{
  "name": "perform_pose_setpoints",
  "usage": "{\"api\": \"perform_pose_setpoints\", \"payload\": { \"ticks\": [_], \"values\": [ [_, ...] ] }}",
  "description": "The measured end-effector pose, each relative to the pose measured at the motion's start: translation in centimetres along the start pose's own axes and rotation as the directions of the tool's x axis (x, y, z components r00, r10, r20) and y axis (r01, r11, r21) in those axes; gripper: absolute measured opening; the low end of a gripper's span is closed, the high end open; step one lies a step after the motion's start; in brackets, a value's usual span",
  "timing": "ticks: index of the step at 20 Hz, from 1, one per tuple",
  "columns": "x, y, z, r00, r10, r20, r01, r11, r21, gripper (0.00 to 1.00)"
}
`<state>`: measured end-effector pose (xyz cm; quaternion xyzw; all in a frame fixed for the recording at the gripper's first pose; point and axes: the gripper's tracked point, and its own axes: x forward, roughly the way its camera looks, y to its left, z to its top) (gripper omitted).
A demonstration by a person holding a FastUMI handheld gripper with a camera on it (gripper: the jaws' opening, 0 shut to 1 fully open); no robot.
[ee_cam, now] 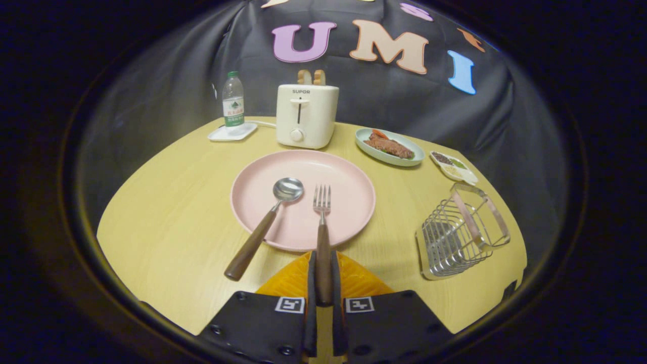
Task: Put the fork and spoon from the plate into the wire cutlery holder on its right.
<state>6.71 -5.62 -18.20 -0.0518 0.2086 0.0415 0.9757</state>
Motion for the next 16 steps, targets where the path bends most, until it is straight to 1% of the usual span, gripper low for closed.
{"api": "perform_pose_setpoints", "payload": {
  "ticks": [2, 9, 14, 16],
  "values": [
    [0.1, 0.2, 0.2, 1.000, 0.004, 0.014, -0.004, 1.000, 0.006, 0.11],
    [-1.1, -0.9, 2.0, 0.997, -0.046, 0.060, 0.043, 0.998, 0.050, 0.10],
    [-3.0, -2.7, 3.9, 0.993, -0.112, 0.032, 0.110, 0.992, 0.060, 0.10],
    [-4.4, -3.5, 5.1, 0.990, -0.142, -0.001, 0.142, 0.987, 0.069, 0.10]
  ]
}}
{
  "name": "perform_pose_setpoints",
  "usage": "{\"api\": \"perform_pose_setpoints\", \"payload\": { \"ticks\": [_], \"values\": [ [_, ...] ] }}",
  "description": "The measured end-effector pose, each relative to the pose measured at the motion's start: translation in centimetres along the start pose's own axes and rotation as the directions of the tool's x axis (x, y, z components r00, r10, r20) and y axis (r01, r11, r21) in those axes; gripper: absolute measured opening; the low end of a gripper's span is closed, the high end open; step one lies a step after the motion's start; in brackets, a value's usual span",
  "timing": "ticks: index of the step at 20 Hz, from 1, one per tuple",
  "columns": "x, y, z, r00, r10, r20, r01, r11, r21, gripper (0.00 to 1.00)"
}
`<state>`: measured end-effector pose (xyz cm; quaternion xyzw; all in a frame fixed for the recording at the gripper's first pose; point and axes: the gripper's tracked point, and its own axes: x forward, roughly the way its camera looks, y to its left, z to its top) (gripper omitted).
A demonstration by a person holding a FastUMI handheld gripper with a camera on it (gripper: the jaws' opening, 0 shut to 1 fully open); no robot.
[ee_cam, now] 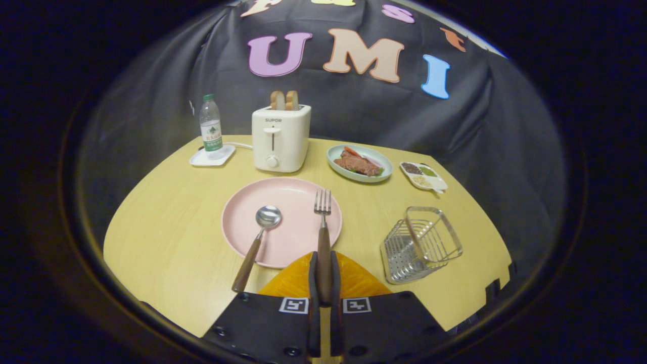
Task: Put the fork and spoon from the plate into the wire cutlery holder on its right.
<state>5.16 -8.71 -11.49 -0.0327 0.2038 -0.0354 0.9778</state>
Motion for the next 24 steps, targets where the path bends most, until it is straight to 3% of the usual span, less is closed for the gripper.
{"api": "perform_pose_setpoints", "payload": {
  "ticks": [4, 8, 12, 20, 24],
  "values": [
    [-2.8, -2.4, 2.8, 0.994, -0.083, -0.066, 0.083, 0.997, 0.004, 0.10],
    [-5.3, -5.0, 5.5, 0.985, -0.132, -0.111, 0.142, 0.986, 0.089, 0.10],
    [-7.0, -8.6, 5.0, 0.951, -0.206, -0.228, 0.249, 0.952, 0.179, 0.10],
    [-6.4, -9.9, 1.3, 0.872, -0.177, -0.456, 0.358, 0.867, 0.347, 0.11],
    [-5.1, -9.7, -0.2, 0.823, -0.097, -0.559, 0.350, 0.863, 0.365, 0.11]
  ]
}}
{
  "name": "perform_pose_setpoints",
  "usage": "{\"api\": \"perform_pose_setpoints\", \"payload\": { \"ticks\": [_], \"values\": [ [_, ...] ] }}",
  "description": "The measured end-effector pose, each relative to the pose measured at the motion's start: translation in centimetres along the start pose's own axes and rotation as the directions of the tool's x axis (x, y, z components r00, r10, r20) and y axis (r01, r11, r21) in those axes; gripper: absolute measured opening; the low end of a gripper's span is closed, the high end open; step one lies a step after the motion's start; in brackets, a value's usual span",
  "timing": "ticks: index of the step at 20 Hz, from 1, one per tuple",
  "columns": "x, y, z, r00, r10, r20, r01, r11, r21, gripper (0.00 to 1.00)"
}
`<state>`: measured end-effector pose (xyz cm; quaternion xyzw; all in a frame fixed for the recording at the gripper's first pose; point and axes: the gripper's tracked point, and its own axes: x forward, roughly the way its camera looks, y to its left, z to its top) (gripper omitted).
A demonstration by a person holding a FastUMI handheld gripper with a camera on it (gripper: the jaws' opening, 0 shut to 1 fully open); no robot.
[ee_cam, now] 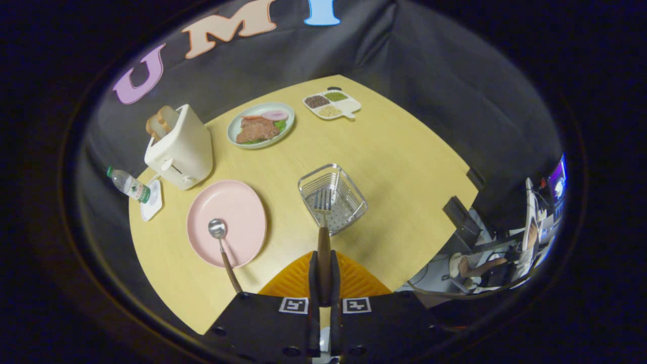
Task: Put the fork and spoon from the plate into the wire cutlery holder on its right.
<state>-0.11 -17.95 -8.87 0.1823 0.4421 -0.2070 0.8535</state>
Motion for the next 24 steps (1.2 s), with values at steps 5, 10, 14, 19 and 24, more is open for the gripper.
{"api": "perform_pose_setpoints", "payload": {
  "ticks": [5, 10, 14, 19, 24],
  "values": [
    [1.9, -1.0, 0.6, 0.993, -0.032, -0.116, 0.029, 0.999, -0.021, 0.11],
    [3.4, -1.0, 1.6, 0.984, -0.013, -0.180, 0.014, 1.000, 0.004, 0.12],
    [4.0, -1.1, 2.6, 0.981, -0.006, -0.194, 0.009, 1.000, 0.013, 0.17],
    [3.8, -1.3, 3.9, 0.988, -0.025, -0.154, 0.024, 1.000, -0.004, 0.42],
    [2.8, -1.2, 4.7, 0.996, -0.061, -0.071, 0.055, 0.996, -0.071, 0.73]
  ]
}}
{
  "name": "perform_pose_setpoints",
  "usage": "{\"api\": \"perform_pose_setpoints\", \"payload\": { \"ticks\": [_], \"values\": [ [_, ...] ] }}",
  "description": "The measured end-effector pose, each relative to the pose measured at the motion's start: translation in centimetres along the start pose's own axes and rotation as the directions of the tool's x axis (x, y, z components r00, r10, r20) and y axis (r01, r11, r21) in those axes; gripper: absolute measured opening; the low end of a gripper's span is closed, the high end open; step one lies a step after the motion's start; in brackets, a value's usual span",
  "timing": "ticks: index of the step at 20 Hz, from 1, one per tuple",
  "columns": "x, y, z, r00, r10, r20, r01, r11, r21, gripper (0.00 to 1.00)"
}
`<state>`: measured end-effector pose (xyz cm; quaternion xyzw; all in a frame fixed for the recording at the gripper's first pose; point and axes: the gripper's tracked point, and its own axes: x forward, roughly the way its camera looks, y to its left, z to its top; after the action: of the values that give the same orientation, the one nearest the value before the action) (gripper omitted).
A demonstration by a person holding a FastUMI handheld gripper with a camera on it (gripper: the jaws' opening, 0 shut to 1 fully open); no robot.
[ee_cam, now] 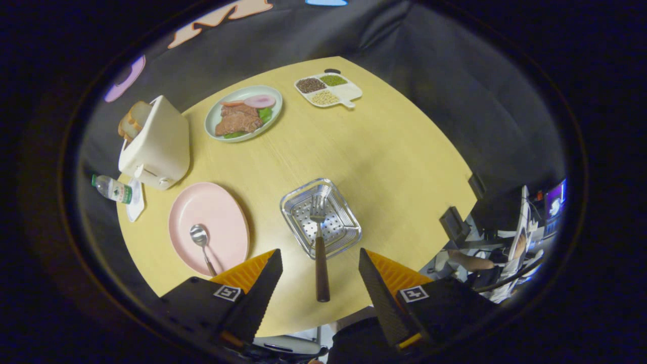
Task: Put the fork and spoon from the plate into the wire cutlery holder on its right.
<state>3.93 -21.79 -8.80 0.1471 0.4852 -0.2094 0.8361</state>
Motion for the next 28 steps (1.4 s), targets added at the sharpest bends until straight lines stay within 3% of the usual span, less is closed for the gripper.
{"api": "perform_pose_setpoints", "payload": {
  "ticks": [4, 10, 18, 28],
  "values": [
    [-2.0, 1.6, 0.6, 0.993, 0.021, 0.117, -0.015, 0.998, -0.057, 0.98],
    [-5.0, 6.1, -0.1, 0.956, 0.106, 0.274, -0.059, 0.983, -0.173, 1.00],
    [-6.1, 12.7, -4.0, 0.895, 0.219, 0.388, -0.064, 0.925, -0.375, 1.00],
    [-2.1, 17.8, -7.8, 0.831, 0.304, 0.465, -0.100, 0.905, -0.413, 0.99]
  ]
}}
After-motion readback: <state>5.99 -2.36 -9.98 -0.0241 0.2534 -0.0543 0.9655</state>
